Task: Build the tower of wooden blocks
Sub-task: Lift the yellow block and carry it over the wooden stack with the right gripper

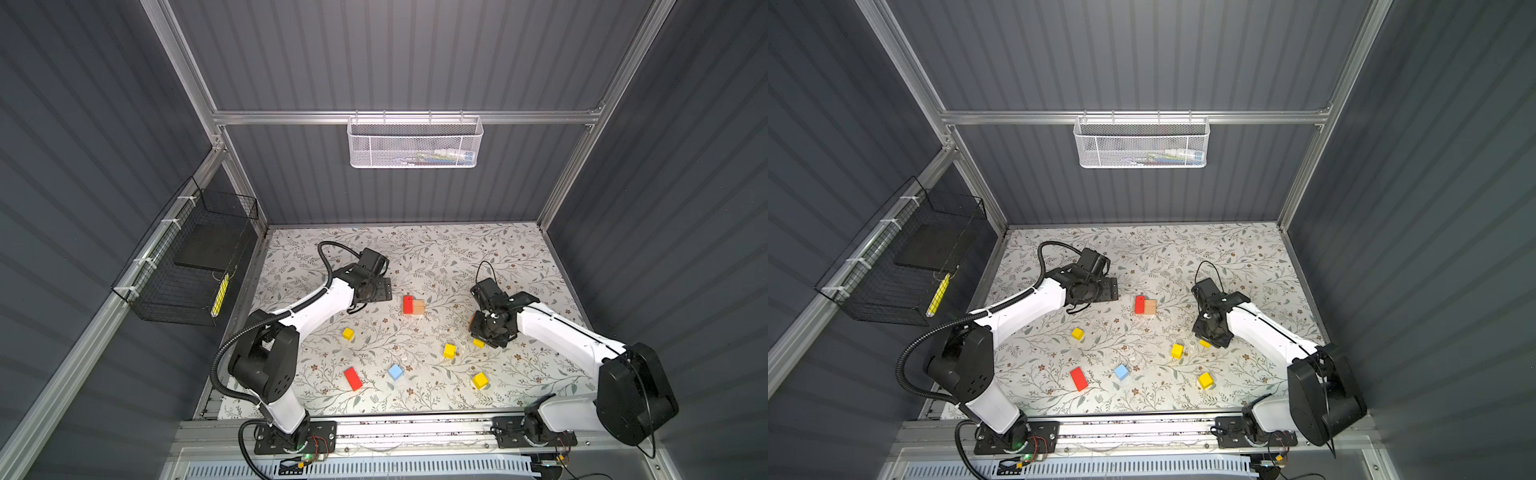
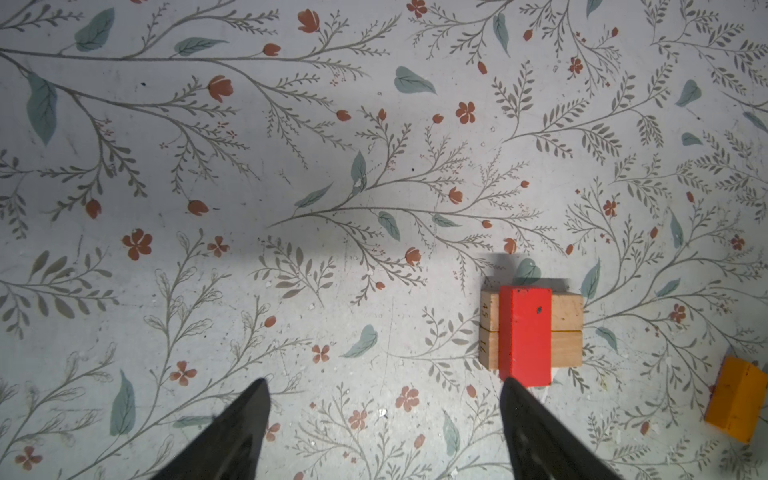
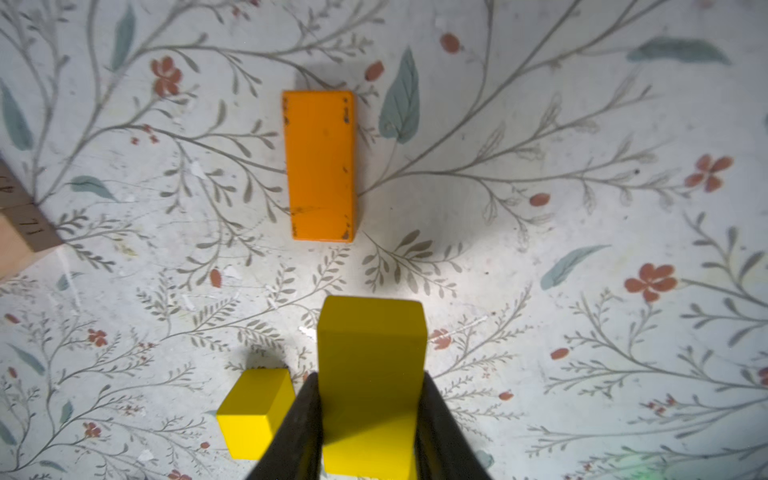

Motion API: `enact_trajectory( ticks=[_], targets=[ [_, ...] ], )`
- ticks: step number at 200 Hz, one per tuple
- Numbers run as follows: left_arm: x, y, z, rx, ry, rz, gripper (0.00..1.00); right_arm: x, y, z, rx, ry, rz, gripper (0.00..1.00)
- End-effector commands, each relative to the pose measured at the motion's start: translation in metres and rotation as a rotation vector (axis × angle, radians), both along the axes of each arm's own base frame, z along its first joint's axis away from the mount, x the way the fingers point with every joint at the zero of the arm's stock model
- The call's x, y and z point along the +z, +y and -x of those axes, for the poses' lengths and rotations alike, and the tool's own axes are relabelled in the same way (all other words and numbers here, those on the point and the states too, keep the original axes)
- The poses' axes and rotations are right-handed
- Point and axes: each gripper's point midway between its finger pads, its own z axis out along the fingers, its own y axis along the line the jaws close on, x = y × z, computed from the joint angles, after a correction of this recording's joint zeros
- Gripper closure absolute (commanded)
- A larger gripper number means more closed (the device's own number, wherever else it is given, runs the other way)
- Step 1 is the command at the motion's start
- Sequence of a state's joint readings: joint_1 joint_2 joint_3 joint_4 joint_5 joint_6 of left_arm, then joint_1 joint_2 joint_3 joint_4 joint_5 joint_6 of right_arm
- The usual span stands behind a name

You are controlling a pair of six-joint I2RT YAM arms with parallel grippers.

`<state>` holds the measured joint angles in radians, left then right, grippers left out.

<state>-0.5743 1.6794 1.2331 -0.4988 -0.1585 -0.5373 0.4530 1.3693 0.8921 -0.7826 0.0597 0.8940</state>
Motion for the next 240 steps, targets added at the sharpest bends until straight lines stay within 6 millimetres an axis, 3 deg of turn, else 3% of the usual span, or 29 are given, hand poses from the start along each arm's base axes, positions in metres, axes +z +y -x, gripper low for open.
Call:
enact_trajectory(
  ticks=[1, 26, 128, 240],
  targets=[
    [0.013, -0.006, -0.002, -0.031, -0.020, 0.040, 0.17, 0.016, 0.004, -0.009, 0.086, -0.020, 0.049, 0.79],
    [0.017, -0.013, -0.001, -0.060, -0.022, 0.068, 0.20, 0.028, 0.022, -0.030, 0.187, -0.050, 0.074, 0.79],
    [0.021, -0.014, 0.000, -0.073, -0.025, 0.078, 0.25, 0.022, 0.115, -0.096, 0.495, -0.055, 0.011, 0.79],
    [0.016, -0.016, 0.002, -0.077, -0.008, 0.083, 0.28, -0.003, 0.156, -0.118, 0.534, -0.036, -0.021, 0.77]
  ],
)
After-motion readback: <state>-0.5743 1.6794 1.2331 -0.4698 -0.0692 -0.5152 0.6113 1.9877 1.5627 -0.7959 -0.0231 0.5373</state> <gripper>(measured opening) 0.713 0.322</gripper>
